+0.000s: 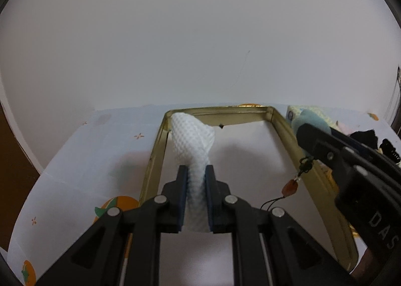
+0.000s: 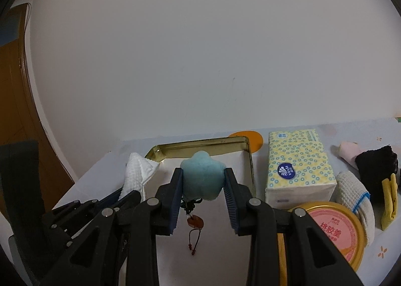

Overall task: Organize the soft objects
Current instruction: 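Carry both items into the gold tray and open both tools to release them, then lift both open tools out of the tray toward the remaining socks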

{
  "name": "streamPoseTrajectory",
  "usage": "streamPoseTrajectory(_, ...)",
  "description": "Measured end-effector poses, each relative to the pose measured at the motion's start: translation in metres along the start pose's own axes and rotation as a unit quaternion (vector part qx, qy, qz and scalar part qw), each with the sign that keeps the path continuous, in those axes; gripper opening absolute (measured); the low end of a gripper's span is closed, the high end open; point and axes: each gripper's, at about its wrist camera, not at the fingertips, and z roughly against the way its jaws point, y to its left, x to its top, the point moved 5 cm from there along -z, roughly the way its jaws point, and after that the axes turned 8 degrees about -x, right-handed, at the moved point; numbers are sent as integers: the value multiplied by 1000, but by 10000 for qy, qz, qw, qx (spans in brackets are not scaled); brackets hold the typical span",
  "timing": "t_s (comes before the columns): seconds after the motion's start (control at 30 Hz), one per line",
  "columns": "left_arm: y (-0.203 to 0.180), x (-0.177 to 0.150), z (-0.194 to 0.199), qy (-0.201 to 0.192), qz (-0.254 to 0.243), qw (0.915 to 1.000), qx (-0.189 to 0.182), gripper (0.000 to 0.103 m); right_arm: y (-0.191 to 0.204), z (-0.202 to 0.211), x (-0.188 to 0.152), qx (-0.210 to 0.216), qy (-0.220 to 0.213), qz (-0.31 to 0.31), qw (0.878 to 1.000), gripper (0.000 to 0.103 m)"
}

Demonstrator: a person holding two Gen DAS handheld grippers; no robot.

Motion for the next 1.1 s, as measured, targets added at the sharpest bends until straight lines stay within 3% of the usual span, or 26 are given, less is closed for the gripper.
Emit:
streamPoseTrajectory(0.17,-2,-3,-5,73,2,9999,82,11,2,2,1,102,15,-77,9999,39)
streamPoseTrajectory(0.33,3,0,-8,27,139,9999,31,24,0,11,3,164,-222,-141,9995,76)
streamPoseTrajectory(0.37,3,0,-7,-2,141,9999,80,29,0,14,4,156,-313,-108,9993,76)
streamPoseTrajectory(0.43,2,-1,-3,-98,120,9998,123,53,0,16,5,69,-452,-32,9989,76)
streamPoseTrajectory(0.53,0,1,3,-340,146,9992,129,76,-7,26,8,-163,-722,-79,9972,76)
streamPoseTrajectory(0.77,-5,1,15,-820,324,9961,-24,82,-24,40,7,-766,-1191,62,9899,77)
streamPoseTrajectory(0.93,-8,3,32,-1396,163,9898,223,87,-39,45,4,-947,-1406,-5,9855,77)
streamPoseTrajectory(1.1,-7,4,43,-1757,254,9838,245,94,-52,52,-2,-1105,-1551,-12,9817,77)
